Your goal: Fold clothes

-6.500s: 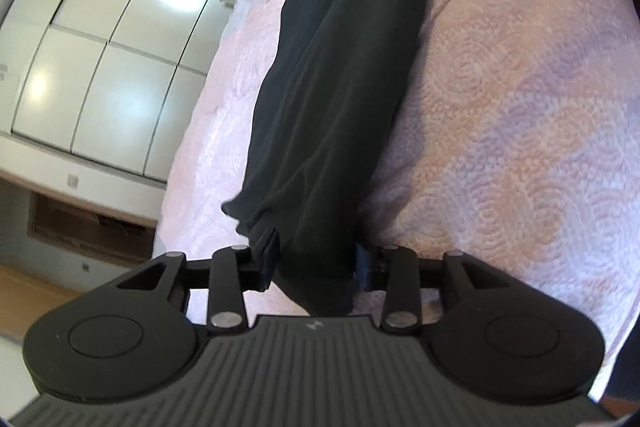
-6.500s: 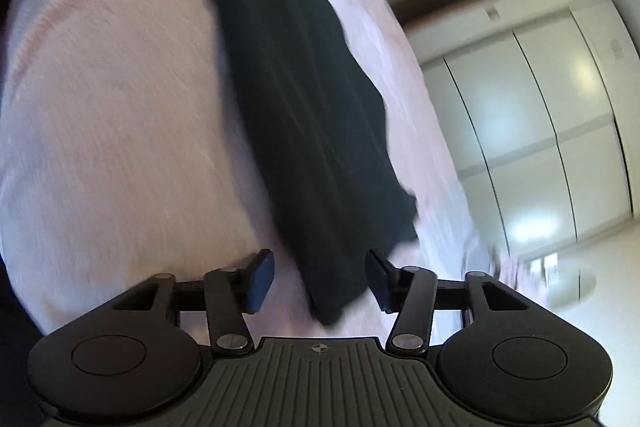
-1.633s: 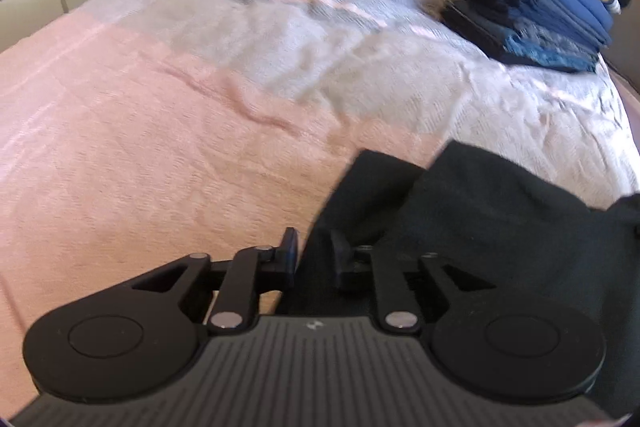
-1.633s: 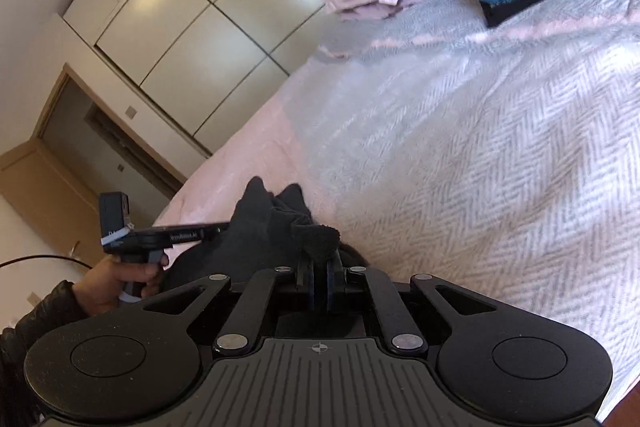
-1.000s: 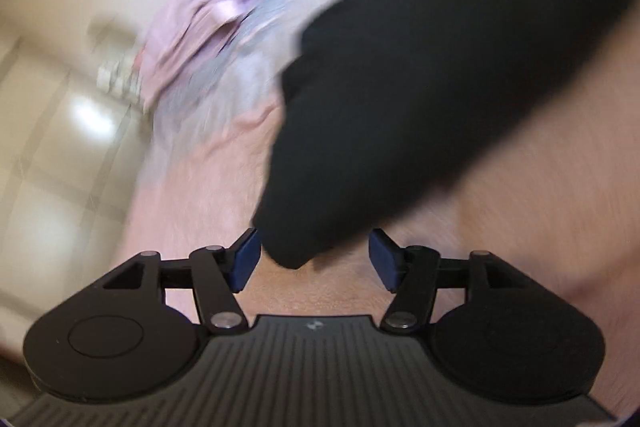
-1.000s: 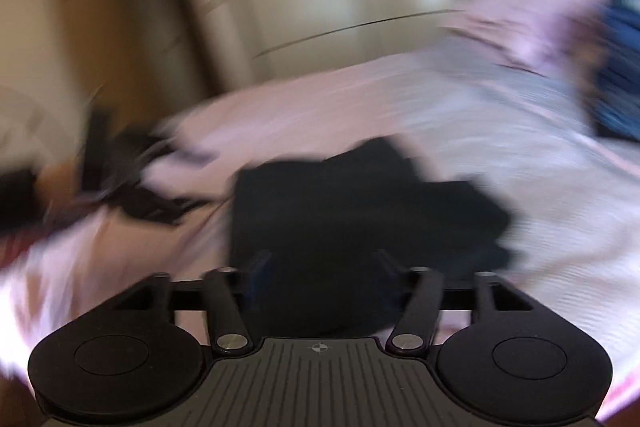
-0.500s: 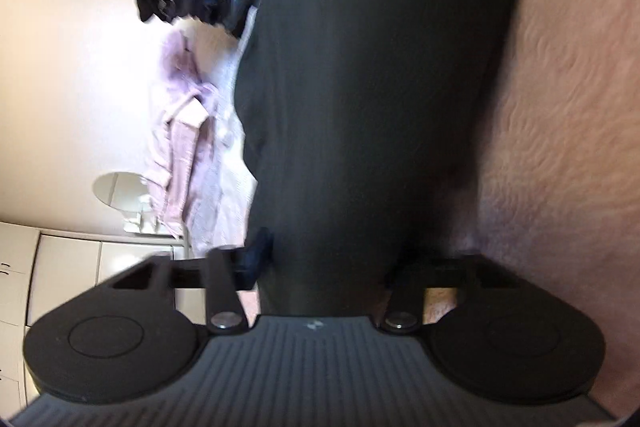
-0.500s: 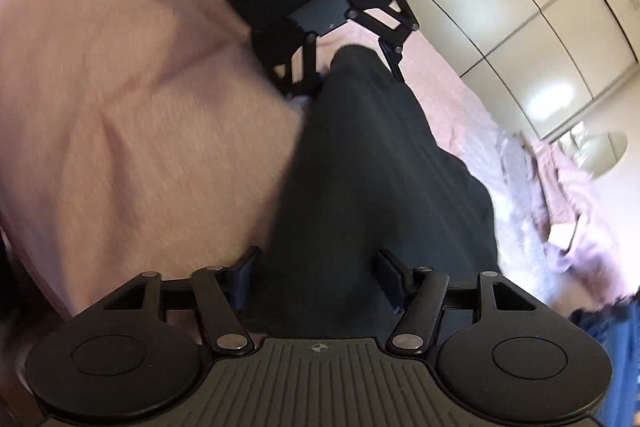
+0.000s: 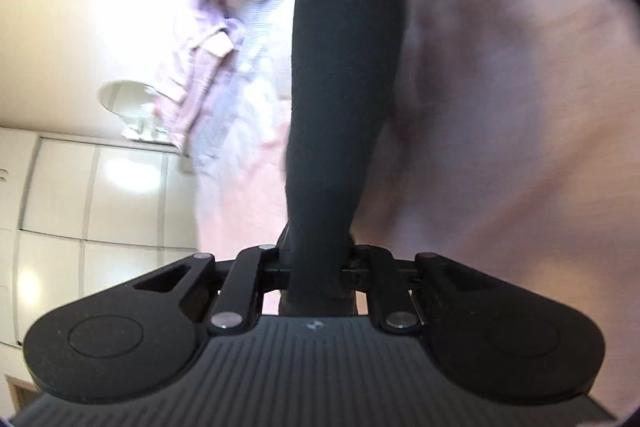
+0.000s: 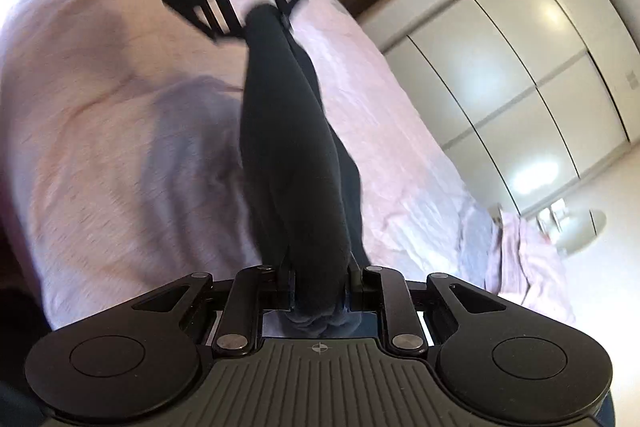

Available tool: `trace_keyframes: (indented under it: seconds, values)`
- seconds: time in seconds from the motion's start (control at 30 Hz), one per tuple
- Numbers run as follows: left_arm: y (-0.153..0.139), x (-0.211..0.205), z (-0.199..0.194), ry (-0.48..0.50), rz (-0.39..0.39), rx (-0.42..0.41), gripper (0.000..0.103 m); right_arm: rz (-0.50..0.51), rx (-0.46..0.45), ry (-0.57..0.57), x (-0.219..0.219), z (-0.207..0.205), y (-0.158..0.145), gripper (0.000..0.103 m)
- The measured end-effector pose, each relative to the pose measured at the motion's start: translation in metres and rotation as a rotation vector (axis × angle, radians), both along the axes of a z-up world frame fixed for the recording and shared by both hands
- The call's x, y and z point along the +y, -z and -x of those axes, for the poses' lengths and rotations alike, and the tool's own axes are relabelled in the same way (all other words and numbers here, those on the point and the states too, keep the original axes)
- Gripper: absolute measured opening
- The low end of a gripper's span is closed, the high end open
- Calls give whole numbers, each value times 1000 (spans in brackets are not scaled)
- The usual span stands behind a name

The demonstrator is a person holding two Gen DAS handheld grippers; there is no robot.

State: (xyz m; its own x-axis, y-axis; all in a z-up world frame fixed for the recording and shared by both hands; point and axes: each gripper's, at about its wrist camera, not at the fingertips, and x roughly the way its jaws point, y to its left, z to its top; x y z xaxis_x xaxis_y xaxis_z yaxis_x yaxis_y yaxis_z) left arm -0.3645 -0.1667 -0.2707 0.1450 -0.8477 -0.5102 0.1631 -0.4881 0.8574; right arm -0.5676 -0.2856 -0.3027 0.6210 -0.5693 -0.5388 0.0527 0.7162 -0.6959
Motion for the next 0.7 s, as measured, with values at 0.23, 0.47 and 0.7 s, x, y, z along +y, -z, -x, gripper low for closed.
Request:
trace_keyframes:
  seconds: [0.23,0.47,0.7]
  values:
    - [39,76,60,0,-137,68,18,-56,87,52,25,47,63,19]
    - [-12,78,17,-170,-211,355,30,-129,9,235,9,90,54,19]
    - [-68,52,-58,-442,-191,828,41,-407,-303,402,-42,121,10,58]
